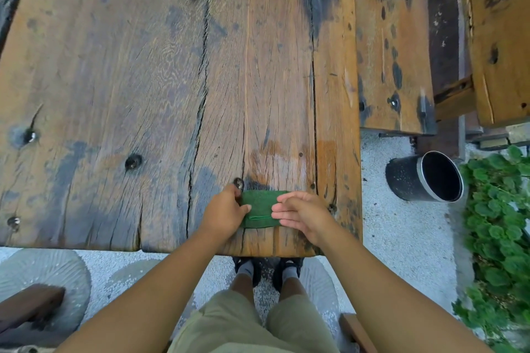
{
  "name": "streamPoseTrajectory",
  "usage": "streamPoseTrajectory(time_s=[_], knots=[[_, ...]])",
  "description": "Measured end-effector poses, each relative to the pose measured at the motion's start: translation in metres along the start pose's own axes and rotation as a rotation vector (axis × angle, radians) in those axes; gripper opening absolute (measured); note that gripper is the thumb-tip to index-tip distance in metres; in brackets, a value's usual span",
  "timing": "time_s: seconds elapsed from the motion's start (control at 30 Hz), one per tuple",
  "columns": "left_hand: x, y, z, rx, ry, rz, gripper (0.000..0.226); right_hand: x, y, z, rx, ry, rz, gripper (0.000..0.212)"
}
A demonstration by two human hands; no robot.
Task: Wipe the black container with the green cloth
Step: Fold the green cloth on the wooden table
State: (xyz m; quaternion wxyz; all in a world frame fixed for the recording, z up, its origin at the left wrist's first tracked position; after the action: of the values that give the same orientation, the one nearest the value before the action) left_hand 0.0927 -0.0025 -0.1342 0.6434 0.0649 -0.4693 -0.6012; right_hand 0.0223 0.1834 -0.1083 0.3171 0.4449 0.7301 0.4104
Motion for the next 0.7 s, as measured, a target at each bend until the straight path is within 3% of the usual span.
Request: streamPoseTrajectory(time_s=[0.17, 0.33, 0.5, 0.7], knots=[[0.008, -0.006, 0.028, -0.25, -0.047, 0.059, 0.028, 0.013, -0.003, 0.0, 0.236, 0.442, 0.321, 0.006], [-0.005, -0.015, 0.051, -0.381, -0.316, -0.118, 0.034, 0.001, -0.009, 0.014, 0.252, 0.716, 0.286, 0.026], [-0.012, -0.018, 0.055, -0.371, -0.526, -0.152, 0.04, -0.005, -0.016, 0.016, 0.237, 0.73, 0.318, 0.028], [-0.011, -0.008, 0.065, -0.431, -0.429, -0.243, 0.029, -0.001, 0.003, 0.016, 0.332, 0.62, 0.312, 0.026]])
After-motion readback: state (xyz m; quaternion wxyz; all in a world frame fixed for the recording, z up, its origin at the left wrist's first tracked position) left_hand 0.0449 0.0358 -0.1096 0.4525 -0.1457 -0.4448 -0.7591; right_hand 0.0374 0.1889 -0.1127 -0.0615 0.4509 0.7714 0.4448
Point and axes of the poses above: each hand's wrist, its own y-axis away from the middle knuckle, its own x-axis out of the back of the hand, z = x × y, the point moved 3 cm from there along -y, towards the middle knuckle, and after that the axes turned 6 degrees about -z, right-handed, at the moved point
